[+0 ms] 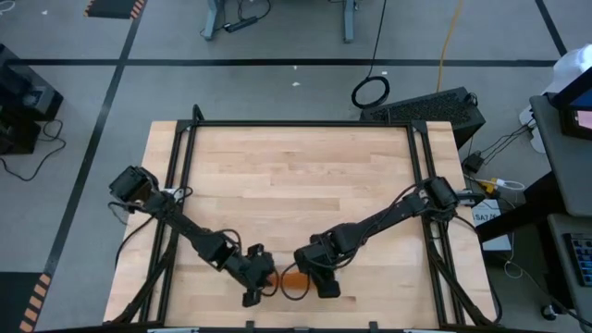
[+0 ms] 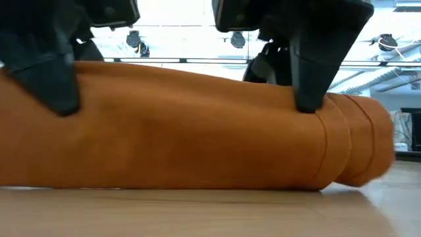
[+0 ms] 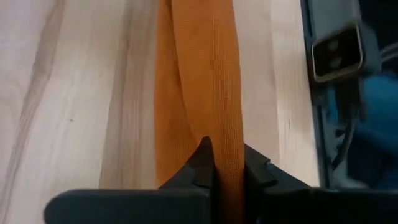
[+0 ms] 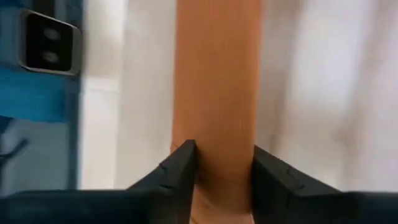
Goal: Roll towel
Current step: Roll the brown towel
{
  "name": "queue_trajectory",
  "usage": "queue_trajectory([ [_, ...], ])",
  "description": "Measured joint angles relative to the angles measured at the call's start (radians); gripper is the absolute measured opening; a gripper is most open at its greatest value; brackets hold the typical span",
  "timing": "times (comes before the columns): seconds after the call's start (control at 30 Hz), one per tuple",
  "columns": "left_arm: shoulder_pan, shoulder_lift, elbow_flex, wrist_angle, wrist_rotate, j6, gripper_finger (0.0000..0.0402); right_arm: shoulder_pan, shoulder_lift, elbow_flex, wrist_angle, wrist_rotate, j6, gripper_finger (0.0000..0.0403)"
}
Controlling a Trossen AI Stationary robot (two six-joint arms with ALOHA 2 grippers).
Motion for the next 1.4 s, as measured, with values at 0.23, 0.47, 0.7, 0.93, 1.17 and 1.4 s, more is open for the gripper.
queue_trajectory([
  [0.23, 0.031, 0.0, 0.0, 0.012, 0.034, -0.081, 0.003, 0.099, -0.062, 0.002, -0.067, 0.241, 0.046, 0.0144],
  [0.47, 0.03, 0.003, 0.0, 0.006, 0.05, -0.129, 0.0029, 0.195, -0.062, 0.002, -0.062, 0.481, 0.162, 0.016],
  [0.7, 0.026, 0.011, 0.0, 0.018, 0.023, -0.134, 0.0029, 0.234, -0.048, 0.002, 0.111, 0.606, 0.186, 0.0156],
  [0.93, -0.005, 0.012, 0.0, 0.008, -0.021, -0.13, 0.0042, 0.26, 0.018, -0.05, 0.401, 0.816, 0.121, 0.0109],
  [1.17, -0.025, 0.012, 0.0, -0.002, -0.043, -0.07, 0.0046, 0.29, 0.114, -0.122, 0.556, 0.8, 0.119, 0.003],
  [1.4, -0.024, 0.012, 0.0, 0.007, -0.043, -0.028, 0.0047, 0.317, 0.185, -0.122, 0.545, 0.892, 0.155, 0.0011],
])
